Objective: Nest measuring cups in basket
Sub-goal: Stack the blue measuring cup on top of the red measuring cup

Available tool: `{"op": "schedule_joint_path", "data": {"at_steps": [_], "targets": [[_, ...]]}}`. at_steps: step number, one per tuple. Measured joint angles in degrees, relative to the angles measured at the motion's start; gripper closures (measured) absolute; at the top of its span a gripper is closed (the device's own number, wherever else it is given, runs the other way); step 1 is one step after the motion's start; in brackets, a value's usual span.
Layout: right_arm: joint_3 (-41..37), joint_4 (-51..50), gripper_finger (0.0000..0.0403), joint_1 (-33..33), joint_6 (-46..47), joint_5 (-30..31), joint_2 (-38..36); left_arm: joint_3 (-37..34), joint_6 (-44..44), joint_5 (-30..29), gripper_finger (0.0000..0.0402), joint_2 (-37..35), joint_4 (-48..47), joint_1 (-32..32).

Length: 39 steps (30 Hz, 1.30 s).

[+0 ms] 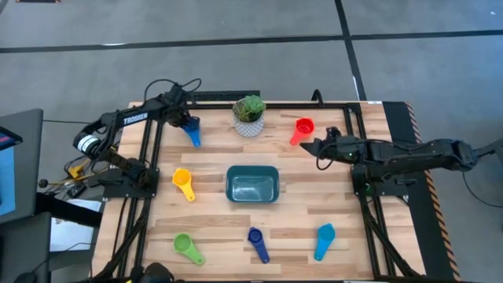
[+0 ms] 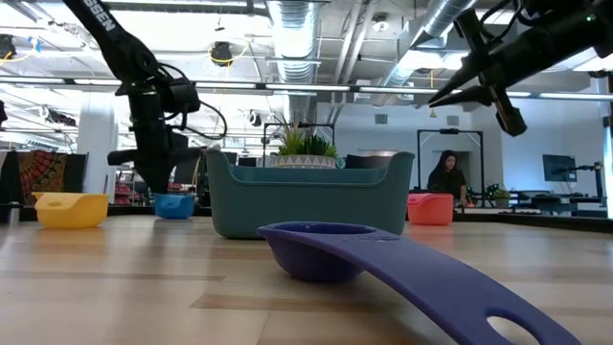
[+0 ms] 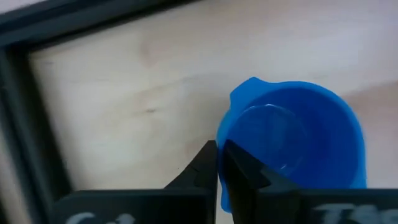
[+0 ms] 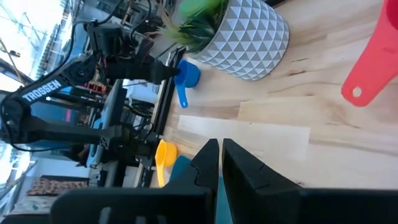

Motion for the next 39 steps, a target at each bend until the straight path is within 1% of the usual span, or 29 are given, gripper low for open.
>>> {"op": "schedule_joint_path", "data": {"at_steps": [3,5,10,12,14,19,21,24,29,34,38,39], "targets": [[0.00,0.11,0.0356,2.35,1.46,2.40,0.00,0.29,1.53,5.06,0.0398,-2.05,-1.73,-0.03],[0.00,0.17,0.0356,3.99,2.10,3.93,0.00,1.51,3.44,7.21,0.0398,-3.83,-4.56,-0.15],[0.00,1.16,0.0356,7.62,3.46,8.60,0.00,6.91,13.44,11.71,0.0399,-8.63,-11.01,-1.69],[0.00,2.48,0.0356,8.49,3.00,10.14,0.00,9.66,16.62,13.01,0.0400,-10.23,-12.83,-3.25],[0.00,3.91,0.0356,8.75,2.58,10.46,0.00,12.33,18.40,13.89,0.0400,-11.68,-15.05,-5.31],[0.04,8.69,0.0356,8.57,-0.70,8.79,-0.21,18.65,17.99,14.08,0.0401,-12.50,-16.04,-13.30],[0.66,8.81,0.0356,8.57,-2.70,7.07,-0.65,20.16,16.82,13.48,0.0401,-12.50,-14.25,-16.94],[2.63,8.30,0.0356,7.92,-6.04,4.14,-1.86,20.61,11.88,11.02,0.0401,-12.48,-7.54,-22.21],[7.50,1.84,0.0356,5.61,-11.38,-1.62,-4.87,20.68,4.44,6.08,0.0401,-10.95,4.45,-28.31],[14.00,-9.38,0.0356,3.40,-17.41,-5.00,-7.09,20.65,-2.05,4.93,0.0401,-5.09,14.84,-32.24],[19.05,-18.65,0.0356,2.45,-20.77,-5.28,-7.78,20.84,-6.28,4.24,0.0401,0.89,21.90,-35.24],[20.08,-20.43,0.0356,2.37,-21.32,-5.30,-7.82,21.69,-7.18,4.06,0.0401,2.45,22.16,-35.75]]}}
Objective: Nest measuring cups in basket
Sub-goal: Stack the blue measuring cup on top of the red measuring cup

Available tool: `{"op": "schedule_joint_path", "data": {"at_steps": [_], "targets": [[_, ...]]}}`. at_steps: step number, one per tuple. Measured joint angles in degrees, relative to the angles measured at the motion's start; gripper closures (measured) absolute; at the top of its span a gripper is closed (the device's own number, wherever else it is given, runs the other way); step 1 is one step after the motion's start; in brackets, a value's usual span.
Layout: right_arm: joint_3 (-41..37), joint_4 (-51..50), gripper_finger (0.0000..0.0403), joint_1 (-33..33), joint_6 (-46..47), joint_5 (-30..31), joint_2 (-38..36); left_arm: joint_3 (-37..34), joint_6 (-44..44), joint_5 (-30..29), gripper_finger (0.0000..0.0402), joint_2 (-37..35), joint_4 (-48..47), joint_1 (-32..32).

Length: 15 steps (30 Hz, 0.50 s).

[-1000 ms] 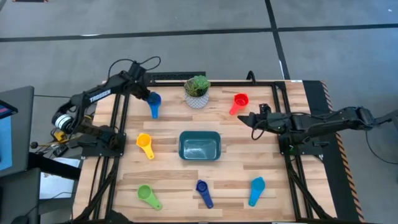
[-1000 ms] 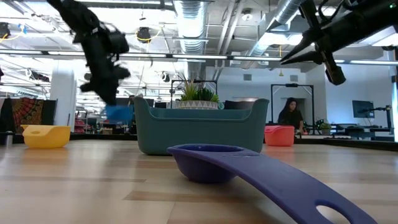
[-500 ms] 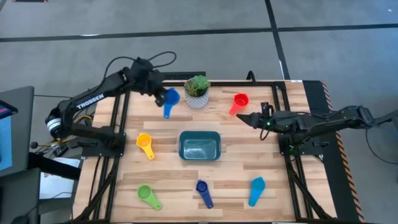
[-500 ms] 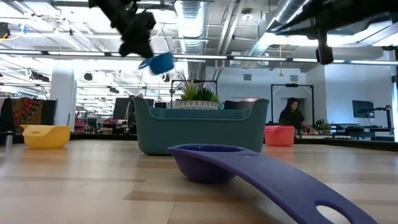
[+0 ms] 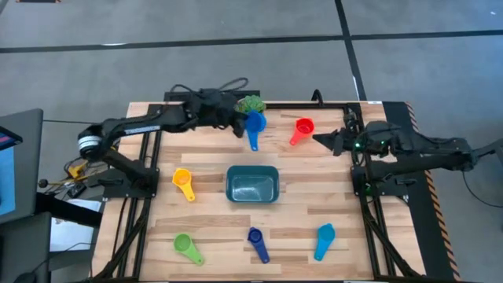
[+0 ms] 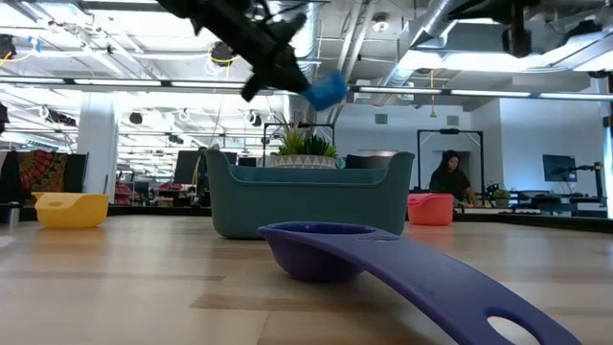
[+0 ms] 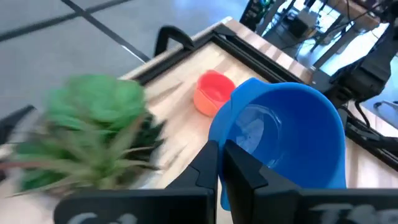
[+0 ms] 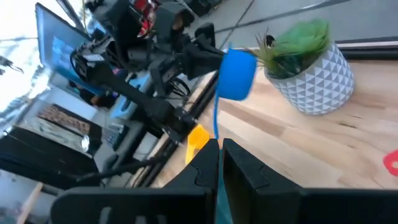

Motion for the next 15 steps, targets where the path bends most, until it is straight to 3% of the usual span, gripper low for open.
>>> {"op": "schedule_joint_path", "data": {"at_steps": [10,15], "targets": [[2.21,-6.77,0.0356,0.85,-1.65,-2.80,-0.13,20.37,1.99,-0.54,0.0401,18.51,-6.90,-3.31],[2.21,-6.67,0.0356,0.79,-2.08,0.46,-0.16,34.29,8.18,2.37,0.0401,28.78,-12.98,-1.63]]}}
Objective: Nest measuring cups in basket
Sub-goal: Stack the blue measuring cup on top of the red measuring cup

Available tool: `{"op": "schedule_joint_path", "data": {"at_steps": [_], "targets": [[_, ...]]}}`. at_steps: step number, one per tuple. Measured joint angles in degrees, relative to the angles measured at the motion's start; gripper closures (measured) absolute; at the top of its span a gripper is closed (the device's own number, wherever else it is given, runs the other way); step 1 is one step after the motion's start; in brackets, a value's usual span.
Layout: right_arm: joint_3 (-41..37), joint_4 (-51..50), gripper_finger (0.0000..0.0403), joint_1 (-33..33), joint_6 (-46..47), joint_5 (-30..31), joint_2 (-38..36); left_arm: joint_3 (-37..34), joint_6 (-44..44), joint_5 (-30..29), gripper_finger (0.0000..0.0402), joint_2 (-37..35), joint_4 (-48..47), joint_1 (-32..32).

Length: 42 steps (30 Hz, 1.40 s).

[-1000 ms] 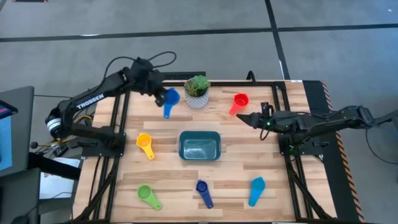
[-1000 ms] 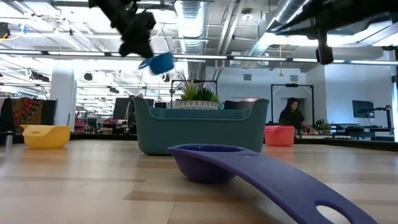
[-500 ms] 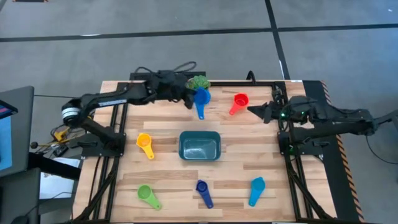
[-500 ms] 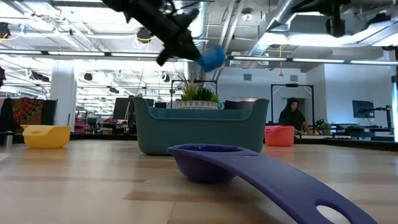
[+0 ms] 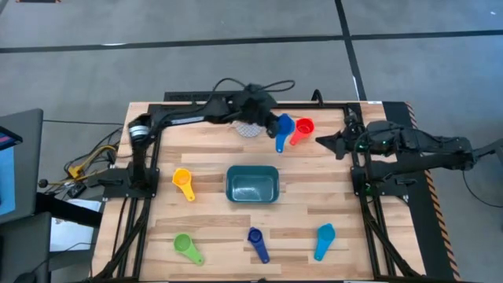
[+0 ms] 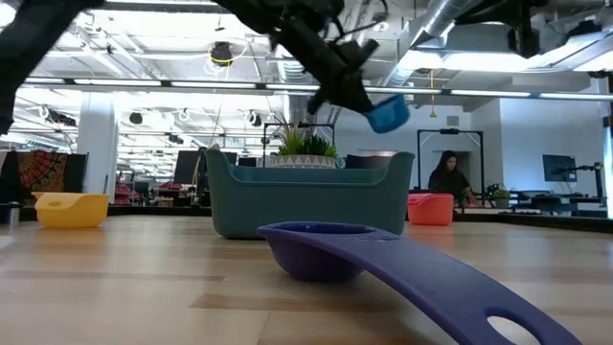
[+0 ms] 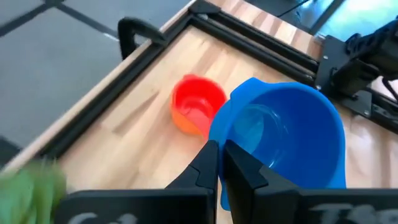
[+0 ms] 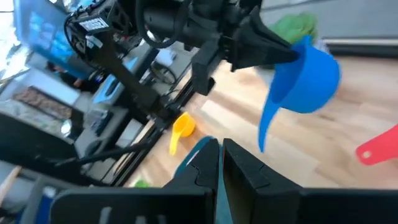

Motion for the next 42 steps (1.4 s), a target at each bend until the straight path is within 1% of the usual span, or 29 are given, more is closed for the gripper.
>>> {"op": "schedule_joint_path", "data": {"at_steps": [4,10,12,13,15,20,23,25,27,29,32,39,42], "targets": [[0.00,0.73,0.0356,-0.81,-0.50,3.08,-0.03,11.32,2.79,4.13,0.0401,8.47,-3.03,1.82],[0.00,1.05,0.0356,-2.85,0.78,4.46,-0.03,27.56,6.89,5.86,0.0401,20.74,-4.12,3.42],[0.00,1.01,0.0356,-3.62,1.51,4.47,0.01,32.51,7.74,5.92,0.0401,24.45,-5.55,3.90],[0.00,1.00,0.0356,-3.95,2.20,4.48,0.00,33.78,8.09,5.94,0.0401,25.96,-5.06,4.15],[0.00,1.02,0.0356,-4.56,2.83,4.50,0.00,32.25,7.84,6.45,0.0401,26.61,-1.76,4.63],[0.00,0.81,0.0356,-6.03,3.85,4.53,0.00,31.61,4.22,6.15,0.0401,27.66,-1.67,5.62],[0.00,0.59,0.0356,-7.13,3.88,4.53,0.04,31.62,6.48,6.86,0.0401,29.03,0.78,5.49],[0.00,0.55,0.0356,-7.97,3.88,4.53,0.04,31.47,7.86,8.49,0.0401,29.47,0.28,5.34],[0.00,0.55,0.0356,-8.68,3.90,4.53,0.04,31.60,9.04,8.95,0.0401,30.46,2.53,4.87],[0.00,0.55,0.0356,-9.27,3.90,4.51,0.04,31.51,9.48,9.40,0.0401,30.67,1.18,4.51],[0.00,0.57,0.0356,-9.34,4.01,4.51,0.04,31.53,11.12,8.74,0.0401,31.32,1.80,3.90],[0.00,0.55,0.0356,-9.34,4.01,4.49,0.04,31.53,11.66,8.26,0.0401,31.41,0.37,3.77],[0.00,0.55,0.0356,-9.34,4.01,4.48,0.04,31.53,13.04,6.71,0.0401,31.41,0.48,3.79]]}}
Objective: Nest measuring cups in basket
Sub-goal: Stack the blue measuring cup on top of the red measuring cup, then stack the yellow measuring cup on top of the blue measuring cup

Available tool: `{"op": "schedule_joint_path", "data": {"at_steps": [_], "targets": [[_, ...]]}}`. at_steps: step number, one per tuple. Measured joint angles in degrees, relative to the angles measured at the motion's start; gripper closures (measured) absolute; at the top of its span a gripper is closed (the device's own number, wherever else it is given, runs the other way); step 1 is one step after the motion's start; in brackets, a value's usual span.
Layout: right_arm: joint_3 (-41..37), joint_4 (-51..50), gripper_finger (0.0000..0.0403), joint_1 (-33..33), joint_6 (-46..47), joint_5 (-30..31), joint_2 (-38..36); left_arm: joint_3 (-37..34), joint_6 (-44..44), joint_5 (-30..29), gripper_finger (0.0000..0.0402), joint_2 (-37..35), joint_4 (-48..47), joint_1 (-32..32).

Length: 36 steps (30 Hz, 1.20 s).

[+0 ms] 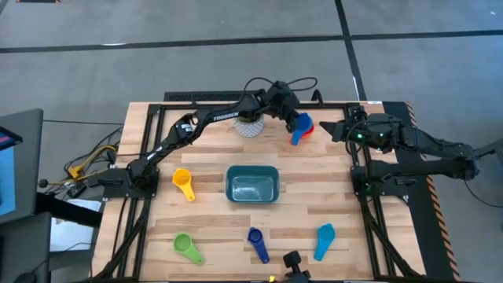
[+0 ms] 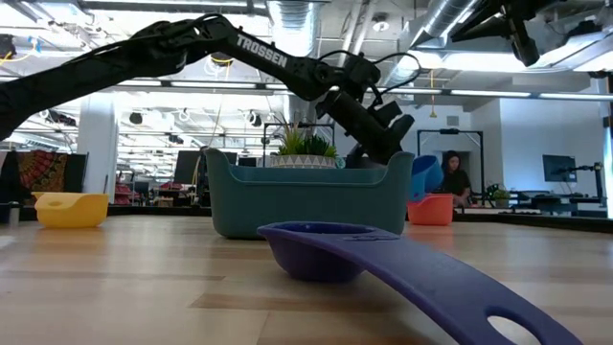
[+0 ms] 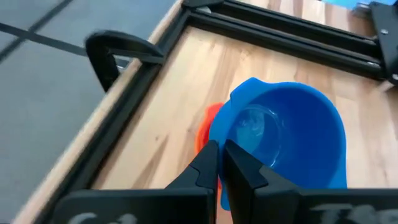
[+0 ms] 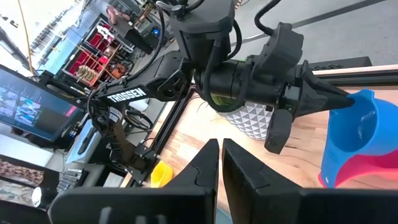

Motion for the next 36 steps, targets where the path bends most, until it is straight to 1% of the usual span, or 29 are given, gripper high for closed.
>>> {"op": "schedule_joint_path", "data": {"at_steps": [13,16,23,27,31,34,36], "targets": [[0.00,0.00,0.0356,0.00,1.32,-0.01,0.00,0.00,1.92,-0.73,0.0398,-0.02,-0.05,-0.02],[0.00,0.00,0.0356,0.00,1.39,-0.01,0.00,0.00,1.63,-0.74,0.0379,-0.02,-0.07,-0.02],[0.00,0.00,0.0356,0.00,2.44,-0.01,0.02,0.00,1.22,-0.09,0.0316,-0.04,-0.05,-0.02],[0.00,0.00,0.0356,0.00,2.56,-0.01,0.13,0.00,1.16,-0.09,0.0290,-0.04,-0.05,-0.02],[0.00,-1.02,0.0356,0.00,2.47,0.25,0.44,0.38,0.16,1.38,0.0281,-0.28,-1.60,0.00],[-0.02,-3.54,0.0356,-0.01,2.85,1.84,0.50,2.15,0.04,1.83,0.0282,-0.58,-4.63,-0.02],[-0.02,-4.67,0.0356,-0.23,3.69,2.52,0.59,1.79,0.13,1.85,0.0286,-1.93,-6.22,0.04]]}}
